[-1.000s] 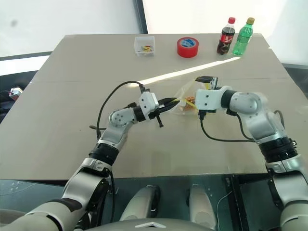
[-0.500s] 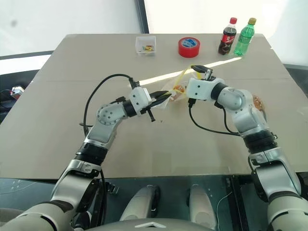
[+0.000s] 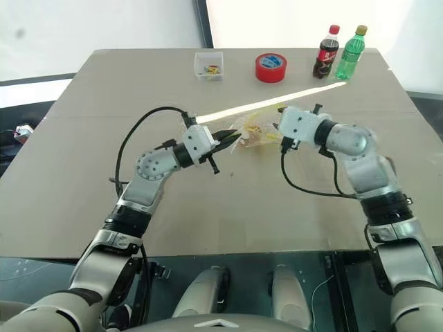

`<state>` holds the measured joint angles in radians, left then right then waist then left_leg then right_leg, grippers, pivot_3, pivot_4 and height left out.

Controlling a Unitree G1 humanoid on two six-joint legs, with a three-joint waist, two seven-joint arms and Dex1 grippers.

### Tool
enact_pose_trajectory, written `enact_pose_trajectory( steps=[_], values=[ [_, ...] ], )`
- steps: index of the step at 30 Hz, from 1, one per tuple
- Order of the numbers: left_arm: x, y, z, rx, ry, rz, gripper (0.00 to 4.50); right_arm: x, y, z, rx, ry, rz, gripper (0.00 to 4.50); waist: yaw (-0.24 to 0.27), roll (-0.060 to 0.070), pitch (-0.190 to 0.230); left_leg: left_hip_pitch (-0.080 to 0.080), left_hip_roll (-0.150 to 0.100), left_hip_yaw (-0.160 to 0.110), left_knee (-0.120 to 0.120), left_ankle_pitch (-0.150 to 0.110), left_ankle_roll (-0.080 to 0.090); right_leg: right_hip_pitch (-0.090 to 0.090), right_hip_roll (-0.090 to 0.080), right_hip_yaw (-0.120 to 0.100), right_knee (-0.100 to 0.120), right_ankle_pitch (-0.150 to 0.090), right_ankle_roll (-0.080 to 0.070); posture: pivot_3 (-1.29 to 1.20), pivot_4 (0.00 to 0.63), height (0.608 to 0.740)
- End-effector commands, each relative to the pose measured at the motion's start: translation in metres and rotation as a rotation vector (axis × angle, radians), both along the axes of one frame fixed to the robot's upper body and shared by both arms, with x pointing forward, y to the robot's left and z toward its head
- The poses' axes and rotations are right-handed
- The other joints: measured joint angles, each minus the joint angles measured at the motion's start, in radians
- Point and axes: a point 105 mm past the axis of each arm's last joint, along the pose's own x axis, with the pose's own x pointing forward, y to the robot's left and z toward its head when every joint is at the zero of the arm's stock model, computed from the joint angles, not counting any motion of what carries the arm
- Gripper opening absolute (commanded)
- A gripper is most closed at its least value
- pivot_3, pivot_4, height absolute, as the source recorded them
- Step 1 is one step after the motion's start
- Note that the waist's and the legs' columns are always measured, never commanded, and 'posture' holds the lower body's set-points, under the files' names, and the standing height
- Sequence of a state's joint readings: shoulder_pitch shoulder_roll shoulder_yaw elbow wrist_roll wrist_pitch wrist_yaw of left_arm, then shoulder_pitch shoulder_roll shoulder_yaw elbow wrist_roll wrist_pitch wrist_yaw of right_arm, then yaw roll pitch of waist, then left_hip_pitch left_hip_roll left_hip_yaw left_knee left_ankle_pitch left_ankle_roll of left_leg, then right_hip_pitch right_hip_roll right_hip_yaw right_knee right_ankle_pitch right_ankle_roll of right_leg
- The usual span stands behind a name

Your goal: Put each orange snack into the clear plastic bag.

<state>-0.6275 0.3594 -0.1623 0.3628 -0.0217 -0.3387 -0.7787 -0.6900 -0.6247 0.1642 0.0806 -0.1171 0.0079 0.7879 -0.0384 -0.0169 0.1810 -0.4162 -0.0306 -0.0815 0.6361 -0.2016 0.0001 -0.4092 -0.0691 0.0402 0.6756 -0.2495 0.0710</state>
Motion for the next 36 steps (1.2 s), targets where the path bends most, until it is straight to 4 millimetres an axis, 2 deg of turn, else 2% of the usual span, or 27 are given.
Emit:
enact_pose_trajectory(
  steps=[1,3,5,7,9,10,12,13,14,15,16,23,25,30,35,36],
  values=[
    [0.000,0.001,0.007,-0.033,-0.020,0.011,0.00,-0.021,-0.007,0.028,0.088,0.038,0.063,1.62,0.000,0.000,0.000,0.000,0.000,0.000,0.000,0.000,0.000,0.000,0.000,0.000,0.000,0.000,0.000,0.00,0.150,0.740],
    [0.000,0.000,0.004,-0.033,-0.015,0.008,0.00,-0.025,-0.017,0.030,0.124,0.096,0.050,1.62,0.001,0.000,0.000,0.000,0.000,-0.001,0.000,0.000,0.000,0.000,0.000,0.000,0.000,0.000,0.000,0.00,0.150,0.740],
    [0.000,-0.001,0.003,-0.034,-0.011,0.006,0.00,-0.022,-0.040,0.031,0.132,0.124,-0.037,1.62,0.003,0.000,0.000,0.000,0.000,-0.001,0.000,0.000,0.000,0.000,0.000,0.000,0.000,0.000,0.000,0.00,0.150,0.740],
    [0.000,-0.002,0.002,-0.037,-0.008,0.005,0.00,-0.009,-0.076,0.030,0.159,0.121,-0.191,1.62,0.004,0.000,0.000,0.000,0.000,0.000,0.000,0.000,0.000,0.000,0.000,0.000,0.000,0.000,0.000,0.00,0.150,0.740],
    [0.000,-0.003,0.002,-0.041,-0.006,0.005,0.00,-0.002,-0.116,0.021,0.121,0.123,-0.340,1.62,0.008,0.000,0.000,0.000,0.000,0.000,0.000,0.000,0.000,0.000,0.000,0.000,0.000,0.000,0.000,0.00,0.150,0.740],
    [0.000,-0.004,0.001,-0.043,-0.005,0.004,0.00,-0.001,-0.129,0.017,0.133,0.138,-0.390,2.15,0.011,0.000,0.000,0.000,0.000,0.000,0.000,0.000,0.000,0.000,-0.001,0.000,0.000,0.000,0.000,0.00,0.150,0.740],
    [-0.001,-0.005,0.000,-0.046,-0.002,0.003,0.00,0.001,-0.153,0.008,0.184,0.190,-0.493,2.87,0.012,0.000,0.000,0.000,0.000,0.000,0.000,0.000,0.000,0.000,-0.001,0.000,0.000,0.000,0.000,0.00,0.150,0.740],
    [-0.001,-0.005,-0.001,-0.047,0.000,0.003,0.00,0.000,-0.161,0.002,0.190,0.221,-0.530,3.39,0.010,0.000,0.000,0.000,0.000,0.001,0.000,0.000,0.000,0.000,-0.001,0.000,0.000,0.000,0.000,0.00,0.150,0.740],
    [-0.001,-0.005,-0.001,-0.047,0.002,0.003,0.00,-0.001,-0.169,-0.006,0.204,0.258,-0.572,3.71,0.008,0.000,0.000,0.000,0.000,0.001,0.000,0.000,0.000,0.000,-0.001,0.000,0.000,0.000,0.000,0.00,0.150,0.740],
    [-0.002,-0.005,-0.002,-0.048,0.004,0.004,0.00,-0.002,-0.175,-0.011,0.224,0.285,-0.609,4.30,0.006,0.000,0.000,0.000,0.000,0.001,0.000,0.000,0.000,0.000,-0.001,0.000,0.000,0.000,0.000,0.00,0.150,0.740],
    [-0.001,-0.005,-0.002,-0.049,0.006,0.005,0.00,-0.002,-0.179,-0.014,0.243,0.303,-0.637,4.47,0.003,0.000,0.000,0.000,0.000,0.001,0.000,0.000,0.000,0.000,0.000,0.000,0.000,0.000,0.000,0.00,0.150,0.740],
    [-0.001,-0.006,-0.003,-0.048,0.012,0.000,0.00,0.004,-0.195,-0.036,0.401,0.400,-0.738,4.47,0.000,0.000,0.000,0.000,0.000,0.002,0.000,0.000,0.000,0.000,0.000,0.001,0.000,0.000,0.000,0.00,0.150,0.740],
    [-0.001,-0.007,-0.003,-0.048,0.011,-0.001,0.00,0.007,-0.200,-0.045,0.492,0.450,-0.765,4.47,0.000,0.000,0.000,0.000,0.000,0.002,0.000,0.000,0.000,0.000,0.000,0.001,0.000,0.000,0.000,0.00,0.150,0.740],
    [0.000,-0.008,-0.003,-0.047,0.012,-0.007,0.00,0.014,-0.218,-0.067,0.563,0.527,-0.840,4.47,0.000,0.000,0.000,0.000,0.000,0.002,0.000,0.000,0.000,0.000,0.000,0.001,0.000,0.000,0.000,0.00,0.150,0.740],
    [0.000,-0.008,-0.003,-0.046,0.009,-0.005,0.00,0.016,-0.222,-0.081,0.658,0.626,-0.851,4.47,-0.002,0.000,0.000,0.000,0.000,0.003,0.000,0.000,0.000,0.000,0.000,0.001,0.000,0.000,0.000,0.00,0.150,0.740],
    [-0.001,-0.007,-0.003,-0.046,0.008,-0.004,0.00,0.017,-0.222,-0.081,0.651,0.624,-0.842,3.97,-0.002,0.000,0.000,0.000,0.000,0.003,0.000,0.000,0.000,0.000,0.000,0.001,0.000,0.000,0.000,0.00,0.150,0.740]
  ],
)
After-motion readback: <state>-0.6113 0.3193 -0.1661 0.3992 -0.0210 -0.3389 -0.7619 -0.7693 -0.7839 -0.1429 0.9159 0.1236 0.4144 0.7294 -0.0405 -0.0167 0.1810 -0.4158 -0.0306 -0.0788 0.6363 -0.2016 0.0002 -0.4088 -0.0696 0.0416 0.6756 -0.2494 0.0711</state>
